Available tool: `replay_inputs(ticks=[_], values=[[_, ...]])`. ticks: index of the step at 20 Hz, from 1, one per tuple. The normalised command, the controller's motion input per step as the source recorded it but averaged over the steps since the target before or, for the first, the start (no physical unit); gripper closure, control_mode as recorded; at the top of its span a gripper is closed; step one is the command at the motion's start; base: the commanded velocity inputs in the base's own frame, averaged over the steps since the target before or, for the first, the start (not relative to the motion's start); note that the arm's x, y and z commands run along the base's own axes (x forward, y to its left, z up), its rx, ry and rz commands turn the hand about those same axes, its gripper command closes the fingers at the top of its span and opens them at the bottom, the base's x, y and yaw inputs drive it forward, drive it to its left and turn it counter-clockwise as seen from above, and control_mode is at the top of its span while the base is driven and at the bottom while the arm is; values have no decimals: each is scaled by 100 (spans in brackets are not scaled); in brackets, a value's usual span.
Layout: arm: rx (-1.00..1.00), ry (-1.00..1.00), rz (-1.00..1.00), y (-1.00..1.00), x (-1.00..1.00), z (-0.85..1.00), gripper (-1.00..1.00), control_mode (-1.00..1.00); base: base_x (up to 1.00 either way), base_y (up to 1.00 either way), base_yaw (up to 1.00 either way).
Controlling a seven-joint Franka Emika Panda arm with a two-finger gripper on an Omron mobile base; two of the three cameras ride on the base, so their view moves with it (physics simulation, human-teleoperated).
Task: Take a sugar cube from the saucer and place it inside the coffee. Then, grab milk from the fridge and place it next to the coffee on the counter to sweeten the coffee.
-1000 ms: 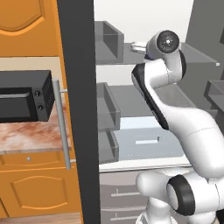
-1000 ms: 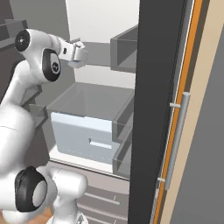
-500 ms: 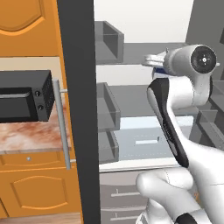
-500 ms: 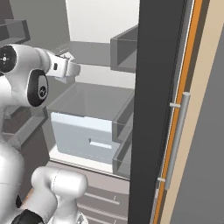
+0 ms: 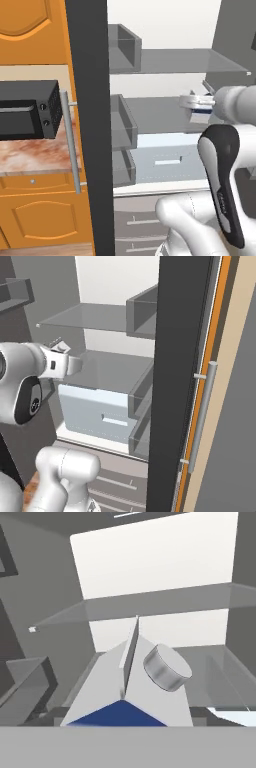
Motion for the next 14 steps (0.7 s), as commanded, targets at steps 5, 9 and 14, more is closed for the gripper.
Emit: replay_inputs(ticks=[5, 9, 14], values=[[-1, 0, 10, 0, -83, -27, 100, -100, 0, 0, 0], [0, 0, 2, 0, -21, -4, 100, 100, -74, 0, 14], [0, 0, 0, 0, 0, 0, 100, 100, -100, 0, 45]])
